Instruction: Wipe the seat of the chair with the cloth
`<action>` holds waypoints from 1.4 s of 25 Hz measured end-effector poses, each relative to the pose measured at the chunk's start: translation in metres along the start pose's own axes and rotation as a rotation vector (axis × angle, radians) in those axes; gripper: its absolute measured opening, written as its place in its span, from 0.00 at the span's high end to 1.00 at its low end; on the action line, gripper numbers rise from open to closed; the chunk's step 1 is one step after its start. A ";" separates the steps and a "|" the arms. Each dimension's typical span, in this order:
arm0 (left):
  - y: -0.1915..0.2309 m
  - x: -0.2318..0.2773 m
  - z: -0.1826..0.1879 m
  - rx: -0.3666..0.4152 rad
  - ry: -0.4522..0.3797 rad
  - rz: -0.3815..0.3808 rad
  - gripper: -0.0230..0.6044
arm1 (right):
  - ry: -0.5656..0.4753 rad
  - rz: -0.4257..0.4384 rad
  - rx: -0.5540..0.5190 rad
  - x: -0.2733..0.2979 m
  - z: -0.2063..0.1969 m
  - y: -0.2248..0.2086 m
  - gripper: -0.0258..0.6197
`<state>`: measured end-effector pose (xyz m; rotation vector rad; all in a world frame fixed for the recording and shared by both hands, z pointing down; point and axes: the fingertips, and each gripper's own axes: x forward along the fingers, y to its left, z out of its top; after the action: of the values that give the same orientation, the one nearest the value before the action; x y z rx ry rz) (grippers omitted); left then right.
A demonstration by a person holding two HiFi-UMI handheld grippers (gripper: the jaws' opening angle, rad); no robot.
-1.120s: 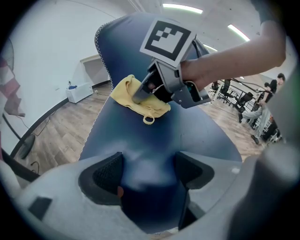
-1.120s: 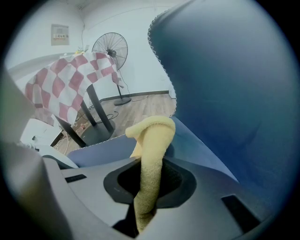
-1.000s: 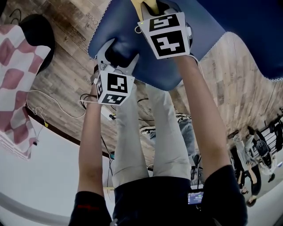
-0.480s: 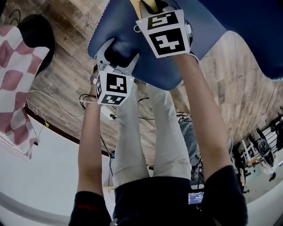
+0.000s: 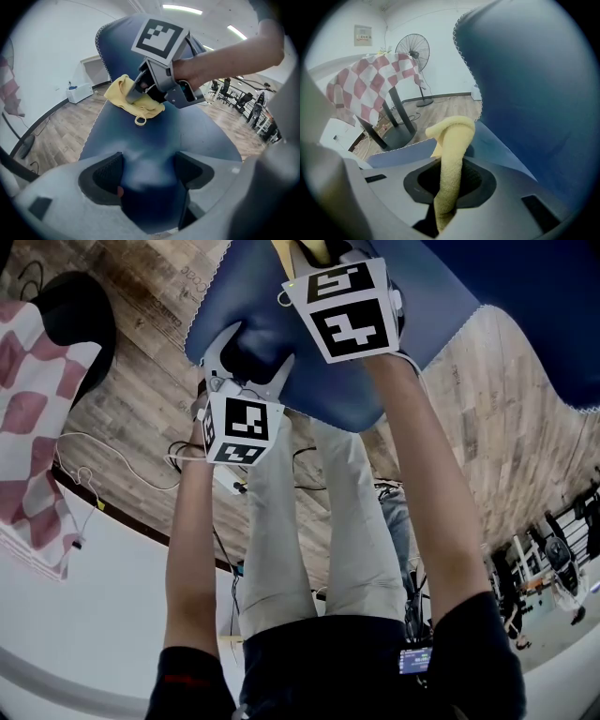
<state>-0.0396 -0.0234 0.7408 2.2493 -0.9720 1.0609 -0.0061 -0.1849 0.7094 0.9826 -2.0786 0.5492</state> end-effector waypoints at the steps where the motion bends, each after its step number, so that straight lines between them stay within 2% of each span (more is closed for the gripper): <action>1: 0.000 0.000 0.000 0.000 0.001 0.000 0.40 | 0.000 0.003 -0.003 0.001 0.000 0.000 0.88; 16: 0.000 -0.001 0.000 -0.004 -0.003 -0.007 0.40 | 0.002 -0.022 -0.013 -0.008 -0.011 -0.012 0.88; 35: -0.001 0.001 -0.002 -0.002 0.007 -0.002 0.40 | 0.077 -0.121 0.069 -0.063 -0.088 -0.067 0.88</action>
<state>-0.0394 -0.0223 0.7425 2.2436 -0.9672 1.0658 0.1130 -0.1407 0.7184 1.1016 -1.9296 0.5909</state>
